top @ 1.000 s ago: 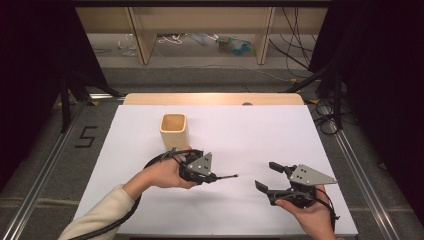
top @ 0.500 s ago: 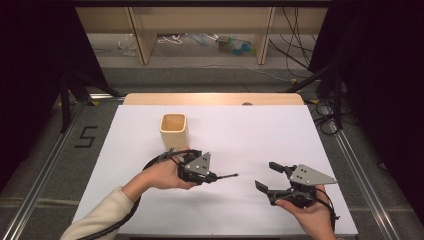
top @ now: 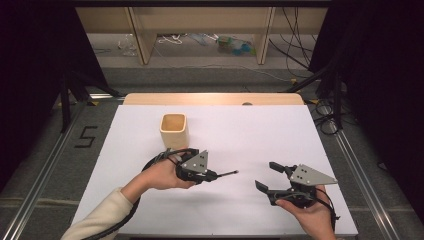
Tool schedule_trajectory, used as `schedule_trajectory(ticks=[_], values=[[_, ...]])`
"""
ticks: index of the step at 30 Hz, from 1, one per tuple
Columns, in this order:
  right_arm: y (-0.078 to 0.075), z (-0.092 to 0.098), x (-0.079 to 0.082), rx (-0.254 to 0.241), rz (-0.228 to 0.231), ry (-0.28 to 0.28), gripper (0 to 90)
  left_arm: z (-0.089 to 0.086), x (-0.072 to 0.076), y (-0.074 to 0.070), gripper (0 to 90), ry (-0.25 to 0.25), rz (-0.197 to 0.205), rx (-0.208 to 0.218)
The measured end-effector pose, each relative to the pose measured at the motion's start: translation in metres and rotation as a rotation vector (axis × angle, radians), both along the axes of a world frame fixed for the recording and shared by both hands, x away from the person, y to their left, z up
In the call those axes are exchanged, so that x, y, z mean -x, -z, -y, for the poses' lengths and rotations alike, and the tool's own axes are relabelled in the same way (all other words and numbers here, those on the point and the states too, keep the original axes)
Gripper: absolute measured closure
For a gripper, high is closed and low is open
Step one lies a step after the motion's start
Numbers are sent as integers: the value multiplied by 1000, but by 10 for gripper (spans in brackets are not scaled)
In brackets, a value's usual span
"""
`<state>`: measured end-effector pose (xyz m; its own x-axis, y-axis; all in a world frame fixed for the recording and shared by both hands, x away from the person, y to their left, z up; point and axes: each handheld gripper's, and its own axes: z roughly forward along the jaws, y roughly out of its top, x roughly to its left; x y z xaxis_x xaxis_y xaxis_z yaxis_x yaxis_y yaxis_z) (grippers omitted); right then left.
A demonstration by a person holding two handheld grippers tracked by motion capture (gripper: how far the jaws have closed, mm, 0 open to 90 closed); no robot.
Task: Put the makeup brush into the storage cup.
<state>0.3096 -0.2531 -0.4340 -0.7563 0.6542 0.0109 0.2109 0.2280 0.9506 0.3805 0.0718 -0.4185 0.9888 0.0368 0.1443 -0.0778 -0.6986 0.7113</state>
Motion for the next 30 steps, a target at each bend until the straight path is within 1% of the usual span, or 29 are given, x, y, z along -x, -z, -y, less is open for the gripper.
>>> schedule_trajectory(ticks=[2,5,6,7,8,11,12,14,15,17,19,20,23,28,30], values=[[0,0,0,-2,2,-1,229,-1,0,0,838,-7,2,10],[0,0,-1,-2,1,-1,228,-1,-1,0,837,-5,6,12],[0,0,0,-3,0,0,228,-1,-1,0,837,-6,-1,17],[0,0,1,-7,-27,3,228,-1,0,0,838,-11,-6,25],[0,0,1,-8,-27,3,228,-1,0,0,837,-14,-3,29],[0,0,1,-10,-27,3,228,-3,-1,0,838,-16,-10,40],[0,1,0,-6,-3,3,228,-3,-1,0,837,-19,-13,42],[0,1,-1,-3,1,7,228,-4,-1,0,837,-17,-9,47],[0,1,-1,-4,0,6,228,-4,-1,0,837,-17,-9,47],[0,2,0,0,-5,4,227,-4,-2,0,837,-26,-15,63],[0,2,0,1,-5,4,228,-4,-2,0,837,-24,-17,65],[0,2,0,0,-6,4,228,-5,-1,0,837,-34,-21,73],[0,2,0,-1,-6,3,227,-5,-2,0,837,-30,-15,81],[0,2,0,1,-12,3,227,-7,-2,0,837,-43,-20,101],[0,2,-1,-1,-5,4,228,-8,-2,0,837,-48,-19,109]])
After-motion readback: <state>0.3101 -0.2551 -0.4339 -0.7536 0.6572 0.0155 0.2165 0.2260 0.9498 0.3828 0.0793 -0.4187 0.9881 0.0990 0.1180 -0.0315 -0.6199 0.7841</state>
